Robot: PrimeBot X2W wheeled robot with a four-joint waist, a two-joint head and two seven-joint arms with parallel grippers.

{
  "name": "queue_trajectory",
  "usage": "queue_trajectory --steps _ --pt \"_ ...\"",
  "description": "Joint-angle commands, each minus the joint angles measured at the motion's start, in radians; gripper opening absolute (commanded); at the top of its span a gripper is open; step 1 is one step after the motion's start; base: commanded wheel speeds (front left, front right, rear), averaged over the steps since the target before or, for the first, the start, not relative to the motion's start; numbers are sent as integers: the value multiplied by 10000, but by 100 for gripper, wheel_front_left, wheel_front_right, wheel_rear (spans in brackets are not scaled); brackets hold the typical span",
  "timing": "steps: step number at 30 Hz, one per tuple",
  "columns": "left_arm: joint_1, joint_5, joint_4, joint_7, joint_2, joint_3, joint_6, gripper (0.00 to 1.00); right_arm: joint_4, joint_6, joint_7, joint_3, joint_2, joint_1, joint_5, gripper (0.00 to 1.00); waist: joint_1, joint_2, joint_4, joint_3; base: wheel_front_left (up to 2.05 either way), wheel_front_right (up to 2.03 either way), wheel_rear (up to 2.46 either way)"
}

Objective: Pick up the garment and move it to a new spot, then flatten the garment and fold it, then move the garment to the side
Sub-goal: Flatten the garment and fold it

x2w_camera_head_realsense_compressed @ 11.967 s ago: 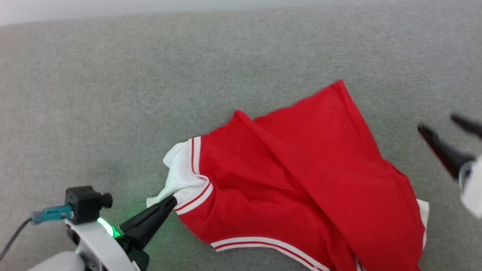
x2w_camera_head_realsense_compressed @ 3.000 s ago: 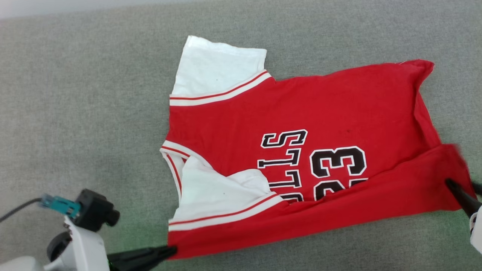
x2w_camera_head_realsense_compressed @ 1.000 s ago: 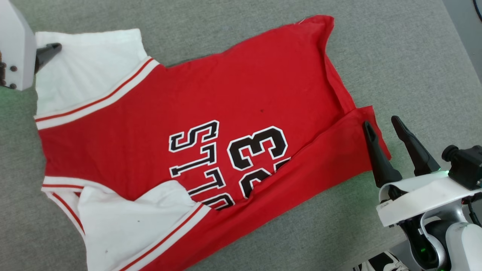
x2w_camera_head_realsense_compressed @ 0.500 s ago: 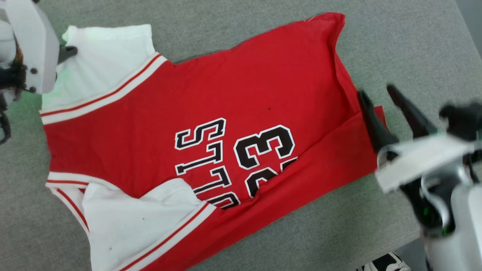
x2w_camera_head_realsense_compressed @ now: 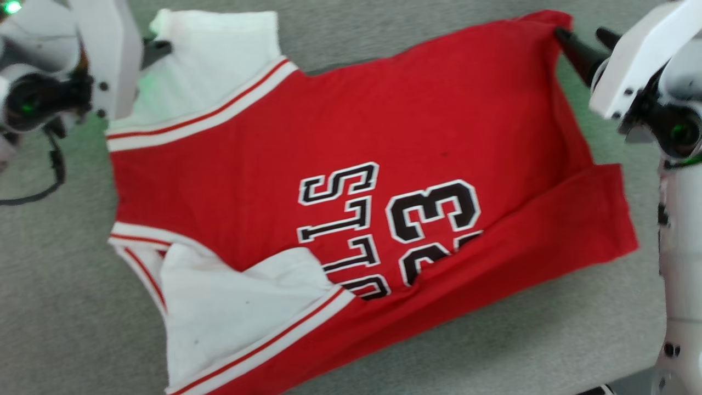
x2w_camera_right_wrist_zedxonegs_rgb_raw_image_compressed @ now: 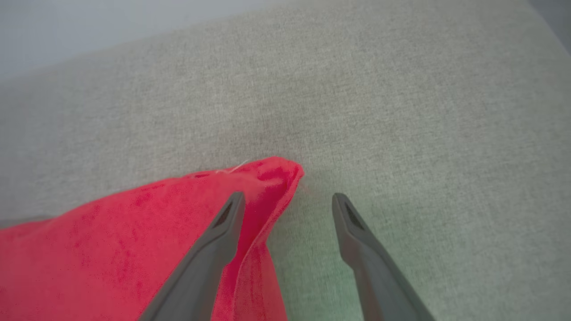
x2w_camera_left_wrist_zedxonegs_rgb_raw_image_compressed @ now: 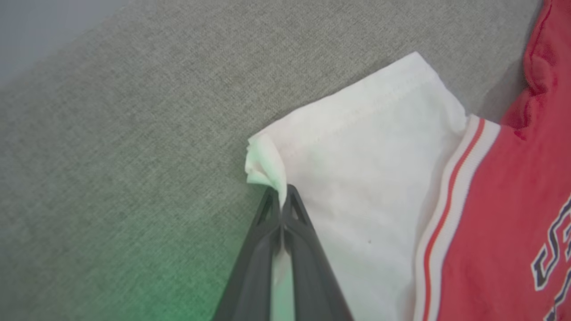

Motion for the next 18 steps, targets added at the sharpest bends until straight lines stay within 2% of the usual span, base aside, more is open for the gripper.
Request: queue_trajectory --steps 1,7,8,9,10,11,12,18 --pt "141 -19 -51 17 -118 -159 -30 0 144 -11 33 -129 50 -136 -133 100 0 0 473 231 0 0 0" --pt "142 -58 -290 -152 -291 -190 -27 0 1494 -11 500 -538 227 -911 -913 100 0 0 888 381 0 0 0" --pt "157 -77 -326 -179 -309 -192 -27 0 1677 -9 635 -545 260 -920 -990 77 0 0 921 382 0 0 0" --pt "177 -87 -361 -199 -324 -199 -27 0 1798 -9 716 -528 294 -918 -999 47 0 0 951 375 0 0 0" --pt "202 -107 -398 -245 -341 -202 -27 0 1871 -9 729 -528 302 -927 -1007 37 0 0 971 362 0 0 0" --pt "226 -155 -425 -278 -354 -204 -27 0 1922 -8 716 -528 302 -928 -1036 8 0 0 987 345 0 0 0" --pt "259 -189 -443 -333 -370 -206 -27 0 1984 -5 696 -503 273 -910 -1081 0 0 0 999 314 0 0 0" --pt "332 -619 -648 -1343 -484 -72 -29 0 1645 -6 -36 -152 -161 -695 -867 0 0 0 1111 -109 0 0 0"
